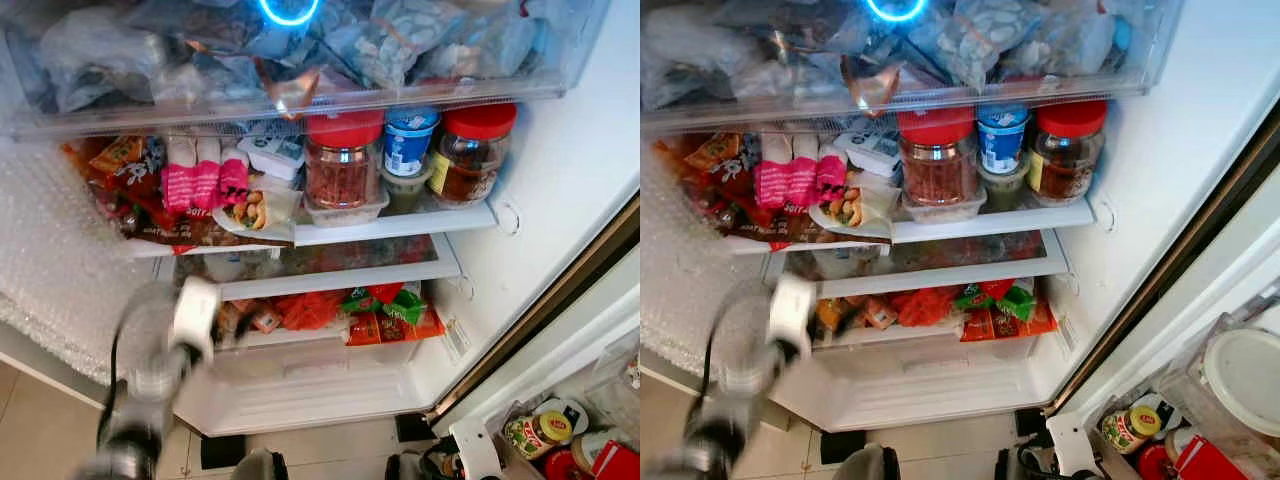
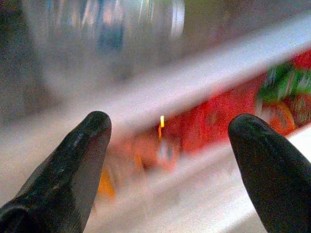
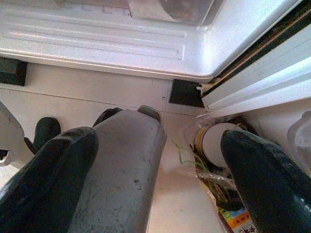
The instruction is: Restocking fridge
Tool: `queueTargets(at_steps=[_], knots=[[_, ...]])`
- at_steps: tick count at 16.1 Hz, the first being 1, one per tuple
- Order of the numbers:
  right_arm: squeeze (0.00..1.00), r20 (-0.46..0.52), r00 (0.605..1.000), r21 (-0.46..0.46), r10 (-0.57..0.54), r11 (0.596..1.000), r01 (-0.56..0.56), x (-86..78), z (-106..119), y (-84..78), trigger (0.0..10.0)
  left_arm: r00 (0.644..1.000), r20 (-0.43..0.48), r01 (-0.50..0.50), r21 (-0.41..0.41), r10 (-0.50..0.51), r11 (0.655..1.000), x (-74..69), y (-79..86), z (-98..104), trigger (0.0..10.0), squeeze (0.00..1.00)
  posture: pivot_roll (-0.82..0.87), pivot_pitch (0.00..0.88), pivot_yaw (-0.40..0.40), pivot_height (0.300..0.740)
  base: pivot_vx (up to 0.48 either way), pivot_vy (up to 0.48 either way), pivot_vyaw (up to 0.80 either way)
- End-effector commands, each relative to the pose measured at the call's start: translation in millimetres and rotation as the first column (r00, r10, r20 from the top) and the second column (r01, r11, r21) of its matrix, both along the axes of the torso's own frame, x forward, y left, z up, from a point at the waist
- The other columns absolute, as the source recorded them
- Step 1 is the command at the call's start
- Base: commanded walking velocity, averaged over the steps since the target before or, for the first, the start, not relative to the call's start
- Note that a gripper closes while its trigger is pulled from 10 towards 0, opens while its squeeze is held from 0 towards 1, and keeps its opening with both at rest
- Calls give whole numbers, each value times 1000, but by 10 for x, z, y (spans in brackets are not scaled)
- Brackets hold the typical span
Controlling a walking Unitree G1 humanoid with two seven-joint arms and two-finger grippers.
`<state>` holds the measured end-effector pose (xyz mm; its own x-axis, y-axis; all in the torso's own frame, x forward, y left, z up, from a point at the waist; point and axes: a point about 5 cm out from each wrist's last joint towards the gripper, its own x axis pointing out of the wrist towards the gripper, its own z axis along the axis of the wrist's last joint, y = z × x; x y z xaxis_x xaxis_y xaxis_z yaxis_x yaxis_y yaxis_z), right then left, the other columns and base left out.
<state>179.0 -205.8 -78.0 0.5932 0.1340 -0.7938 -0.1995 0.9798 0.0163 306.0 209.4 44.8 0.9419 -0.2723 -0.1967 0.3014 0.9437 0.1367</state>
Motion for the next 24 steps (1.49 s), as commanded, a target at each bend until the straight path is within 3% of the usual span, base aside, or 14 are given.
queueTargets(at_steps=[1, 4, 6, 10, 11, 14, 18, 21, 24], knots=[[0, -113, 992, -83, -59, 995, 50, -272, -108, -191, 10000, 998, 7, -57, -22, 57, 998, -15, 70, 8, 10000, 0, -96, 92, 14, 653, 0, 0, 0], [0, -105, 993, -81, -52, 996, 44, -221, -94, -169, 10000, 989, -101, -108, -25, 105, 994, -218, 115, -237, 10000, 0, -83, 68, 17, 653, 0, 0, 0], [0, -104, 993, -82, -52, 996, 44, -209, -90, -168, 10000, 982, -118, -149, -13, 146, 989, -240, 152, -272, 10000, 0, -81, 58, 21, 653, 0, 0, 0], [0, -98, 994, -80, -55, 996, 48, -192, -85, -162, 10000, 973, -94, -215, -48, 209, 976, -124, 164, -176, 10000, 0, -80, 48, 22, 653, 0, 0, 0], [0, -98, 994, -81, -55, 996, 47, -186, -83, -161, 10000, 973, -80, -225, -95, 218, 970, -42, 136, -107, 10000, 0, -78, 50, 19, 653, 0, 0, 0], [0, -99, 993, -84, -60, 995, 52, -190, -85, -163, 10000, 983, -52, -181, -129, 176, 975, 122, 31, 39, 10000, 0, -89, 49, 23, 653, 0, 0, 0], [0, -97, 993, -87, -68, 994, 60, -183, -85, -156, 10000, 990, -55, -134, -125, 128, 983, 193, -56, 86, 10000, 0, -91, 47, 26, 653, 0, 0, 0], [0, -97, 993, -87, -69, 994, 60, -169, -82, -151, 10000, 984, -129, -137, -94, 125, 986, -2, -57, -156, 10000, 0, -74, 37, 26, 653, 0, 0, 0], [0, -98, 993, -86, -65, 995, 56, -149, -76, -144, 10000, 956, -254, -177, -90, 150, 980, -320, -34, -490, 10000, 0, -58, 24, 21, 653, 0, 0, 0]])
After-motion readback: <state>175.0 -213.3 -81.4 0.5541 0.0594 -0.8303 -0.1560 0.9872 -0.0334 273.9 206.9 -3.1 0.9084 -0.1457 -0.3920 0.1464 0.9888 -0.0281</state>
